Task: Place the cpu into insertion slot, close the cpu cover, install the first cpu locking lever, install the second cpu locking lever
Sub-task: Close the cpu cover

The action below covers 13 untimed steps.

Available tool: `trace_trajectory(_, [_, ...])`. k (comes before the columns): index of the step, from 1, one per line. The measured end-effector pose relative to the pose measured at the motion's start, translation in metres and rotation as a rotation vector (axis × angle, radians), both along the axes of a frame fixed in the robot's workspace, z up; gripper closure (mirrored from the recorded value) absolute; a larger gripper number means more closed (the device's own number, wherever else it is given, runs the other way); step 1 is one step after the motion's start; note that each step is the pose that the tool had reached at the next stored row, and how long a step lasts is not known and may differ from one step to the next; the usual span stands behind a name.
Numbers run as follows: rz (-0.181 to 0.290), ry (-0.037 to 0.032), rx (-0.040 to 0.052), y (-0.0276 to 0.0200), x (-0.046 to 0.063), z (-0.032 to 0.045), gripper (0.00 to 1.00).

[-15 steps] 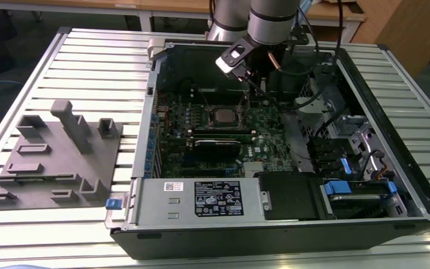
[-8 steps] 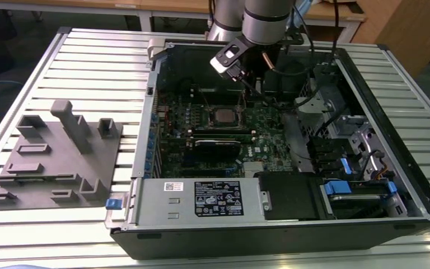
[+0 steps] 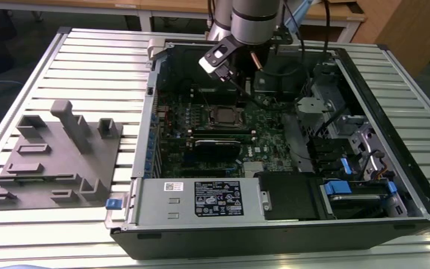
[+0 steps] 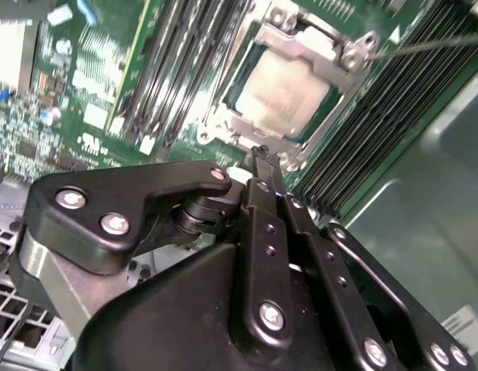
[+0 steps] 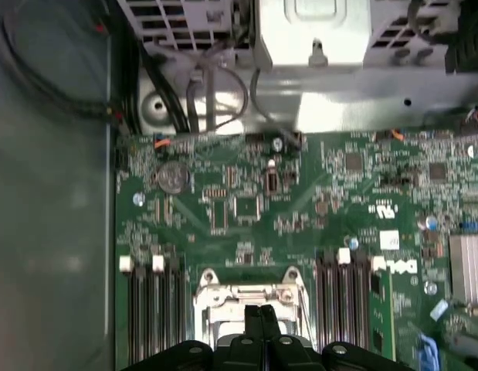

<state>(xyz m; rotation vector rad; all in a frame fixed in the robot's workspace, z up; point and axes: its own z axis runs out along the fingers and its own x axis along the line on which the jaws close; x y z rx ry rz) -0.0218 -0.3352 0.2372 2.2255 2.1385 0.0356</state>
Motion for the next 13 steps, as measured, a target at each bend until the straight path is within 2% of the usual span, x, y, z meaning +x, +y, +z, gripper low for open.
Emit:
trace_trajectory(3, [0.0, 0.0, 0.0, 0.0, -0.0066, -0.0003, 0.89])
trace_trajectory(13, [0.0, 0.0, 0.0, 0.0, -0.0087, -0.0004, 0.89])
